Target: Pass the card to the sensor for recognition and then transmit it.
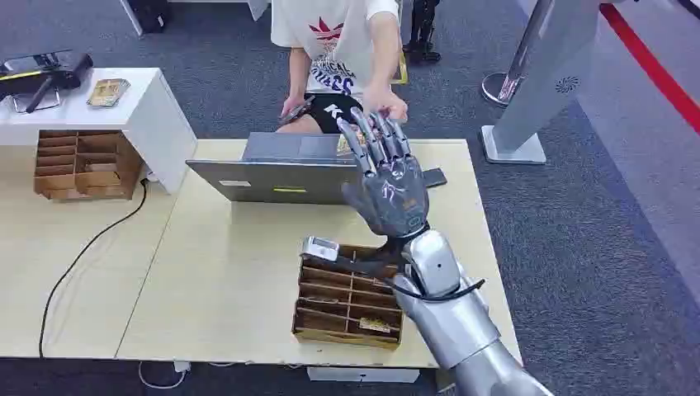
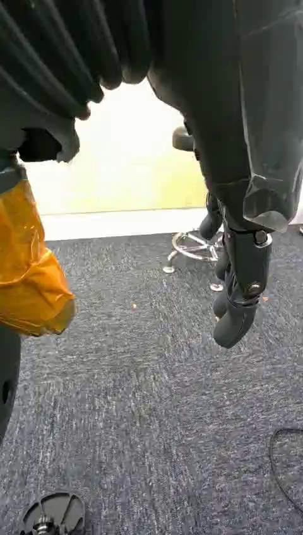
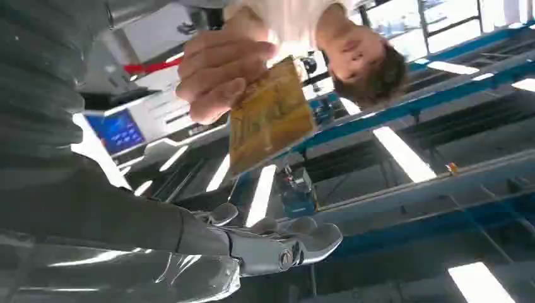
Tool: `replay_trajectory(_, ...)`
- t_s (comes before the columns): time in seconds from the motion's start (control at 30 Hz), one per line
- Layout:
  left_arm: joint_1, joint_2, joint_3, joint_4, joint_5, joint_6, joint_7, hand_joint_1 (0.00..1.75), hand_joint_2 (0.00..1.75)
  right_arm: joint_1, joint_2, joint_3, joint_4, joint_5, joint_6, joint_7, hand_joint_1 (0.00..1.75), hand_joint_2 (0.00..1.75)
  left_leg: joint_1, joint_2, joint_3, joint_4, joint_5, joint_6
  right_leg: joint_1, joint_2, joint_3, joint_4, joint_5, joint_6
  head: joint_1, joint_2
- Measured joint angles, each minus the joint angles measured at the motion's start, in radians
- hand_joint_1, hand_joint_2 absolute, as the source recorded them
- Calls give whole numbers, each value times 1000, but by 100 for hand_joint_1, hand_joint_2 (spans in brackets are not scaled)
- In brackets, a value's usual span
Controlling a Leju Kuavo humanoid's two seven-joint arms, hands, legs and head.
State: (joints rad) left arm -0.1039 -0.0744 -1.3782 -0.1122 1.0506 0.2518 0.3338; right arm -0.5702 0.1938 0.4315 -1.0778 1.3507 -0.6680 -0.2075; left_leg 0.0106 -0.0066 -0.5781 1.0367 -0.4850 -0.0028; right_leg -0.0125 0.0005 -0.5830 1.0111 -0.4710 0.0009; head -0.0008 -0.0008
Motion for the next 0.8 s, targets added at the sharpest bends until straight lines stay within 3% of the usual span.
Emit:
replay_trajectory(0.3, -3, 4, -36, 0, -6, -18, 3, 0, 175, -82, -1, -41, 133, 83, 0, 62, 0, 175, 0, 0, 0, 0, 0, 0, 0, 0, 0, 0, 0, 0, 0, 0)
replay_trajectory(0.37, -3, 5, -39, 0, -6, -20, 3, 0, 175, -93, -2, -41, 150, 82, 0, 66, 19, 175, 0, 0, 0, 0, 0, 0, 0, 0, -1, 0, 0, 0, 0, 0)
replay_trajectory(0.4, -3, 5, -41, 0, -5, -21, 3, 0, 175, -96, -3, -42, 156, 82, 0, 68, 134, 175, 0, 0, 0, 0, 0, 0, 0, 0, -1, 0, 0, 0, 0, 0)
replay_trajectory(0.43, -3, 5, -43, 0, -4, -21, 3, 0, 175, -98, -3, -43, 160, 79, 0, 68, 164, 175, 0, 0, 0, 0, 0, 0, 0, 0, -1, 0, 0, 0, 0, 0)
replay_trajectory(0.5, -3, 5, -44, 0, -1, -22, 3, 0, 175, -99, -3, -48, 168, 75, 0, 66, 175, 175, 0, 0, 0, 0, 0, 0, 0, 0, 0, 0, 0, 0, 0, 0)
replay_trajectory(0.8, -3, 7, -52, 0, 3, -23, 5, 0, 175, -99, -3, -60, 185, 70, -1, 59, 175, 175, 0, 0, 0, 0, 0, 0, 0, 0, -1, 0, 0, 0, 0, 0)
